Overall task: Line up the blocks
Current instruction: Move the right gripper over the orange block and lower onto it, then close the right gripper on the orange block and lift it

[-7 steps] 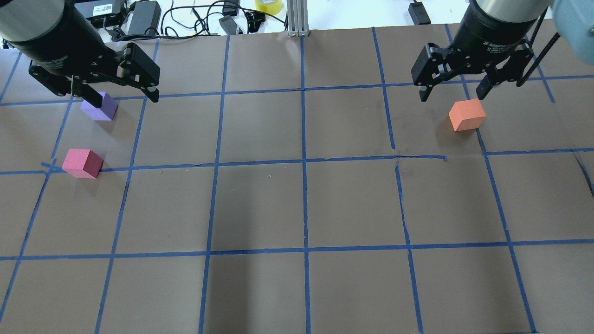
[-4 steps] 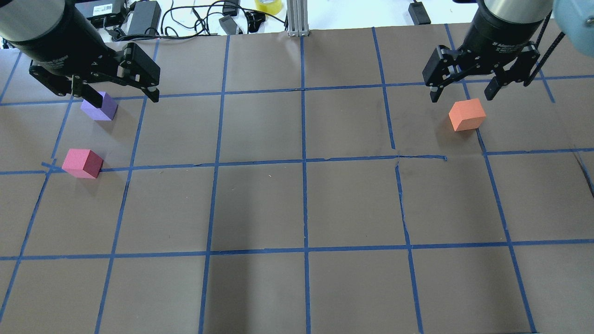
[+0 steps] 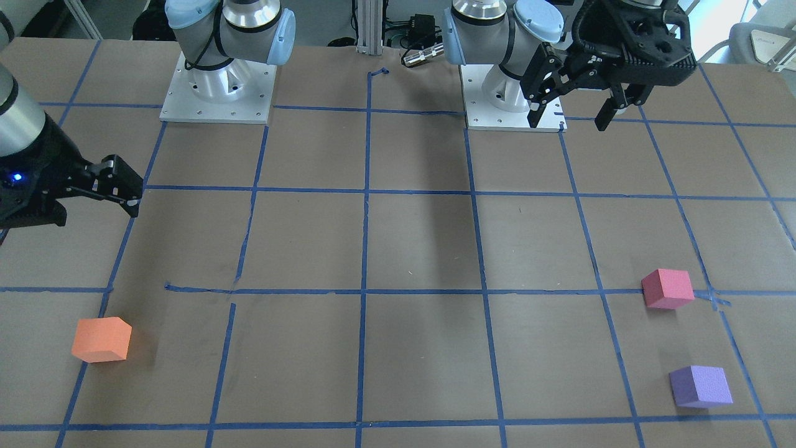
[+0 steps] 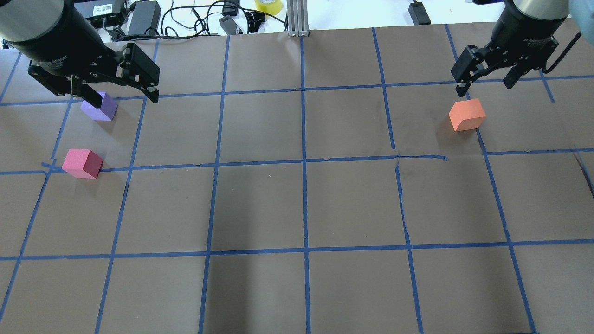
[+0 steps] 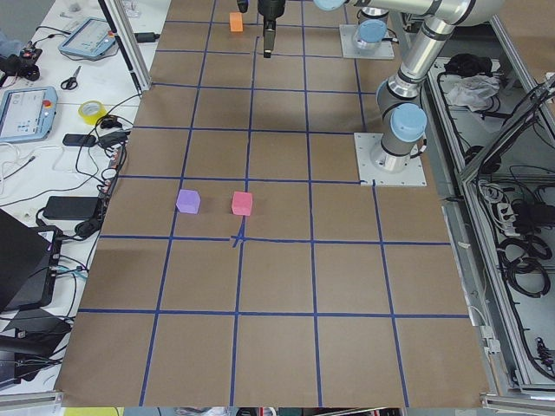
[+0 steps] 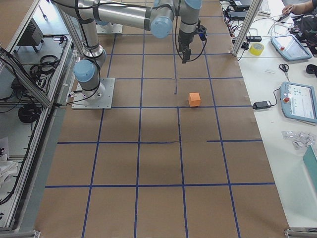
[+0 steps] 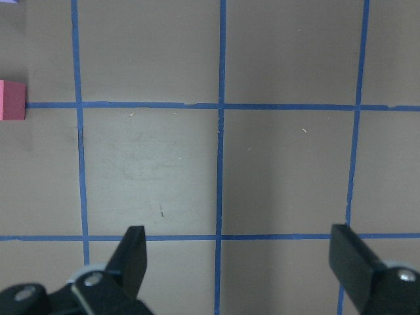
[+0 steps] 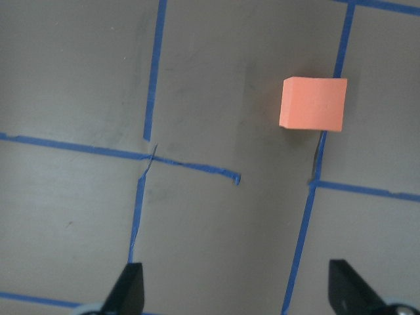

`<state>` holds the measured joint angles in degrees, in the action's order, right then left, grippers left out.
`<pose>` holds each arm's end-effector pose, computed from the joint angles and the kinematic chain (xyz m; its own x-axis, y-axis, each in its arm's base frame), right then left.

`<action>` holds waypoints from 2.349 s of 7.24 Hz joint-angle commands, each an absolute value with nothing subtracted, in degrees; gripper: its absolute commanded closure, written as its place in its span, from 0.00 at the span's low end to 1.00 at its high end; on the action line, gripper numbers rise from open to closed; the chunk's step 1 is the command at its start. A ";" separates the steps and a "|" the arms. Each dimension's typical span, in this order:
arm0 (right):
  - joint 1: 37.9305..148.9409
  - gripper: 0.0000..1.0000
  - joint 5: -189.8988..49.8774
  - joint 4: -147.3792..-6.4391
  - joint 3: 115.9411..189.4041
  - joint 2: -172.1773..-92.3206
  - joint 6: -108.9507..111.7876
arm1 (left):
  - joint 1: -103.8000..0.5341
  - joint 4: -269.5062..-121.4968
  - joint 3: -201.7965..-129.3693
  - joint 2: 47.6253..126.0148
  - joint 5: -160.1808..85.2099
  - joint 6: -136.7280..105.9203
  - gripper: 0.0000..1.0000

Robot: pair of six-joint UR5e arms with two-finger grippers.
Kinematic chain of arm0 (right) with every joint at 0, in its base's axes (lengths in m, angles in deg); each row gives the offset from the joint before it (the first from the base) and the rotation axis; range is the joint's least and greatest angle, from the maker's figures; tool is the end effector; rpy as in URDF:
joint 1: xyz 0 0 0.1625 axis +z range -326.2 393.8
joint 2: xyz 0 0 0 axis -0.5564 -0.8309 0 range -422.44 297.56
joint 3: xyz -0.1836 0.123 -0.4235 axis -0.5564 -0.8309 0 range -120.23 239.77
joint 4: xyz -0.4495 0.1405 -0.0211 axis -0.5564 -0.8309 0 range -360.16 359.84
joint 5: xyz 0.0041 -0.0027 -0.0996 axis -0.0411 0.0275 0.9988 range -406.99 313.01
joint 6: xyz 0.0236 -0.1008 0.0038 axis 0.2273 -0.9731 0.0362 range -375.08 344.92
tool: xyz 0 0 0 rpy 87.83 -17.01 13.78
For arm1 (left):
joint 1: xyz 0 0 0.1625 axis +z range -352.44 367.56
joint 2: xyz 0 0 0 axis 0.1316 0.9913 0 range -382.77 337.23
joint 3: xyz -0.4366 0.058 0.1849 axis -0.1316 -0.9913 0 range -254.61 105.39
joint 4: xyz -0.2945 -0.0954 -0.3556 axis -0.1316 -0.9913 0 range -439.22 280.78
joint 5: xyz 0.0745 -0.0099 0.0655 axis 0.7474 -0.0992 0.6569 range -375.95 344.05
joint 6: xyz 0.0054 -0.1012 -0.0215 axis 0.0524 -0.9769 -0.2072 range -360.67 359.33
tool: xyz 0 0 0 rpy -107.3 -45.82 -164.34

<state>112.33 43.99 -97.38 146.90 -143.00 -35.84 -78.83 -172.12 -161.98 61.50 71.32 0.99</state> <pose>0.0038 -0.6420 0.4795 -0.9868 -0.1610 0.0199 -0.1611 0.9869 -0.0044 -0.1059 -0.5165 0.6101 -0.9986 -0.0295 0.0446 -0.0337 0.9948 -0.0965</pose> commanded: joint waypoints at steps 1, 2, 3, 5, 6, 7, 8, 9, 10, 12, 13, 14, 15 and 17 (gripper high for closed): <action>111.94 0.00 46.78 -110.93 150.27 -138.74 -36.44 | -78.83 -172.12 -161.98 61.42 71.32 1.00 0.00; 111.42 0.00 46.79 -115.69 153.08 -136.99 -36.61 | -78.83 -172.12 -161.98 61.42 71.32 1.00 0.00; 110.19 0.00 46.79 -120.70 154.67 -133.84 -36.79 | -78.83 -172.12 -161.98 61.42 71.32 1.00 0.00; 109.04 0.00 46.79 -125.38 154.86 -128.30 -38.19 | -78.83 -172.12 -161.98 61.42 71.32 1.00 0.00; 109.04 0.00 46.88 -126.71 154.86 -127.23 -38.20 | -78.83 -172.12 -161.98 61.51 71.24 0.82 0.00; 109.04 0.00 46.88 -127.25 154.86 -126.43 -38.02 | -78.83 -172.12 -161.98 61.60 71.24 0.99 0.00; 109.04 0.00 46.88 -128.04 154.60 -125.29 -38.11 | -78.83 -172.12 -161.98 61.51 71.32 1.00 0.00; 109.04 0.00 48.97 -127.96 154.16 -124.76 -38.20 | -78.83 -172.12 -161.98 61.43 71.41 1.08 0.00; 109.04 0.00 49.86 -127.96 154.07 -123.97 -38.28 | -78.83 -172.12 -161.98 61.42 71.32 1.00 0.00; 109.04 0.00 50.04 -128.04 153.98 -123.00 -38.20 | -78.83 -172.12 -162.06 61.42 71.32 1.00 0.00; 109.04 0.00 50.13 -128.04 154.07 -122.82 -38.20 | -78.83 -172.12 -162.06 61.51 71.24 0.91 0.00; 108.95 0.00 50.13 -128.04 153.99 -122.13 -38.28 | -78.83 -172.12 -162.06 61.43 71.24 1.00 0.00; 108.25 0.00 50.04 -128.04 153.98 -121.68 -38.29 | -78.83 -172.12 -162.06 61.51 71.32 0.91 0.00; 108.07 0.03 49.87 -128.22 153.98 -121.16 -38.20 | -78.83 -172.12 -162.06 61.60 71.24 0.82 0.00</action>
<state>108.22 49.97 -128.09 153.99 -121.57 -38.26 -78.83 -172.12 -162.06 61.49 71.26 0.93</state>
